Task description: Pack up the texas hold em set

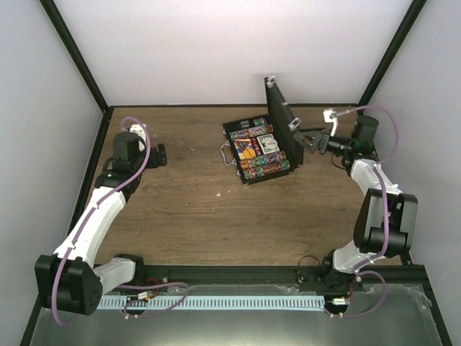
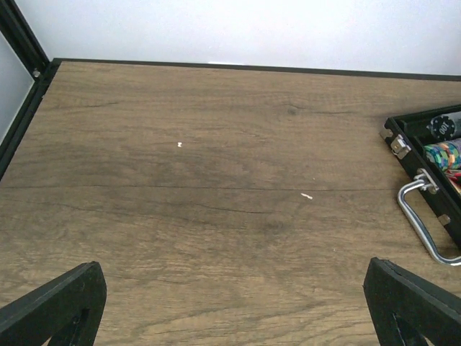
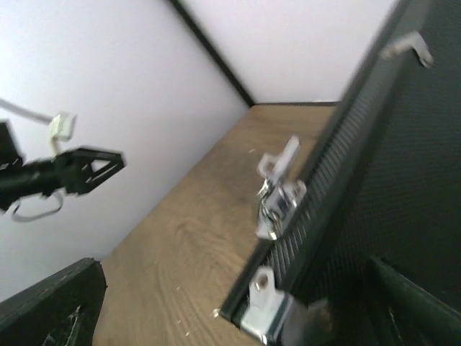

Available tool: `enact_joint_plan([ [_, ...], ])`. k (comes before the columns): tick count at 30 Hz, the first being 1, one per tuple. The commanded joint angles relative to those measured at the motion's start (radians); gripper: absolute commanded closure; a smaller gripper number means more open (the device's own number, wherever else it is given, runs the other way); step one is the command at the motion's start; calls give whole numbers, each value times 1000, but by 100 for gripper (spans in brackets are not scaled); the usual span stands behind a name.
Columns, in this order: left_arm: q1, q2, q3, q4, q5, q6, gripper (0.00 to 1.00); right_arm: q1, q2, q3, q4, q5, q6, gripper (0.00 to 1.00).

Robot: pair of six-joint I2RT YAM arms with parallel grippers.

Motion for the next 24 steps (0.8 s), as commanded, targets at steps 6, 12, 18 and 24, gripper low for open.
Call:
enact_joint_plan([
  [6,-15,16,3,2,67,-6,0,284,124,148,-396,-50,-309,0],
  [12,-42,23,-5,28,159,-7,0,432,159,124,-409,106,-308,0],
  [18,-140,121,21,72,286,-117,3,464,-11,45,-243,497,-196,0],
  [24,-361,295,42,258,305,-289,9,550,-12,78,-360,935,-153,4],
])
